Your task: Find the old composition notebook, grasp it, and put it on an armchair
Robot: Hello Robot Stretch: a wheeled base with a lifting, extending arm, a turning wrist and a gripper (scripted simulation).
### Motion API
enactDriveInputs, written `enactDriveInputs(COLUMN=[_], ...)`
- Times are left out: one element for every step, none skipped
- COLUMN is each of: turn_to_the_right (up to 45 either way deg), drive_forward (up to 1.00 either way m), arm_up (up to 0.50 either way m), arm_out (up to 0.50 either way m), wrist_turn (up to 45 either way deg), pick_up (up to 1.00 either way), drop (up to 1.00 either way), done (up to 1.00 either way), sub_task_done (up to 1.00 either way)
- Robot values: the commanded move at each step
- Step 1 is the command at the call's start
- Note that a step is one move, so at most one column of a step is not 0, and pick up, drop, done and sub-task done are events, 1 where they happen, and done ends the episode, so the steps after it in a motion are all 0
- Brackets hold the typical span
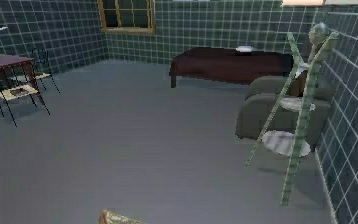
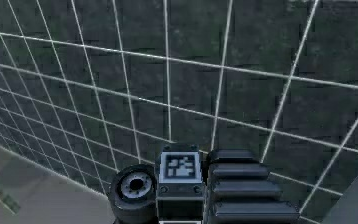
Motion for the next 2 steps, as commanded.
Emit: enactDriveInputs(turn_to_the_right=[0.0,-6.0], drive_forward=[1.0,0.0], arm_up=[0.0,0.0], arm_out=[0.0,0.0], wrist_turn=[0.0,0.0], pick_up=[0.0,0.0], drop=[0.0,0.0], done=[0.0,0.0], sub_task_done=[0.0,0.0])
